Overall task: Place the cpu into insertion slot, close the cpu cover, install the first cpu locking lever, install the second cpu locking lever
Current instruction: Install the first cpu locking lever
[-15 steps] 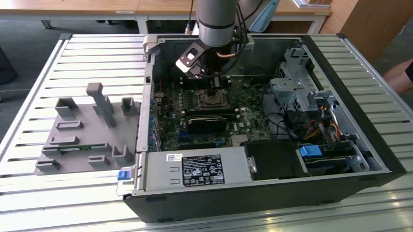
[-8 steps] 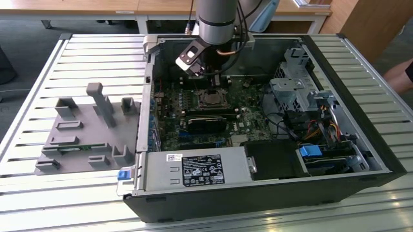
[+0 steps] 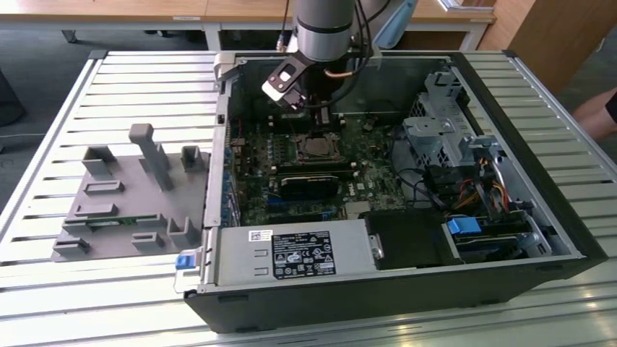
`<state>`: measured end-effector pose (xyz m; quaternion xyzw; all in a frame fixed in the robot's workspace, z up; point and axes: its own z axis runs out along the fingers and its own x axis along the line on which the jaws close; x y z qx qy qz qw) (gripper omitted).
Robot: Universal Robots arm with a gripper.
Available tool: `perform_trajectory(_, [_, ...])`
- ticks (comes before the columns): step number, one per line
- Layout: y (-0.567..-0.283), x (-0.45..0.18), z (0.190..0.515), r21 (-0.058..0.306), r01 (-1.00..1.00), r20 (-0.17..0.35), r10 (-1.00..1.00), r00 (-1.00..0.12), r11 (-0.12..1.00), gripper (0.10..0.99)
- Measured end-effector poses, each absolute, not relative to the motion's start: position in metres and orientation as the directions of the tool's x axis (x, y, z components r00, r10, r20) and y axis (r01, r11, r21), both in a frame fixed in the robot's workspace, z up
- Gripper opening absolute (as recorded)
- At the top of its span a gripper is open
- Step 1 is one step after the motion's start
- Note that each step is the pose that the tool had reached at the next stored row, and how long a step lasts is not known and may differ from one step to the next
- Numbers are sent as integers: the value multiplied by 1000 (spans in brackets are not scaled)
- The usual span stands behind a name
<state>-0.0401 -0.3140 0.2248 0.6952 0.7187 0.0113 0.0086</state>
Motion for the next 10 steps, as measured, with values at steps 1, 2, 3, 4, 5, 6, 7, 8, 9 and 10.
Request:
perform_trajectory(1, [-314,-40,226,28,999,3,999,-33,33,106])
perform_trajectory(2, [-314,-40,227,28,999,3,999,-33,33,106])
perform_trajectory(3, [-314,-40,228,28,999,3,999,-33,33,106])
perform_trajectory(4, [-314,-40,229,28,999,3,999,-33,33,106])
perform_trajectory(5, [-314,-40,231,28,999,3,999,-33,33,106])
perform_trajectory(6, [-314,-40,232,28,999,3,999,-33,33,106])
perform_trajectory(7, [-314,-40,234,28,999,3,999,-33,33,106])
perform_trajectory(8, [-314,-40,235,28,999,3,999,-33,33,106])
perform_trajectory(9, [-314,-40,236,28,999,3,999,-33,33,106])
perform_trajectory(10, [-314,-40,238,28,999,3,999,-33,33,106])
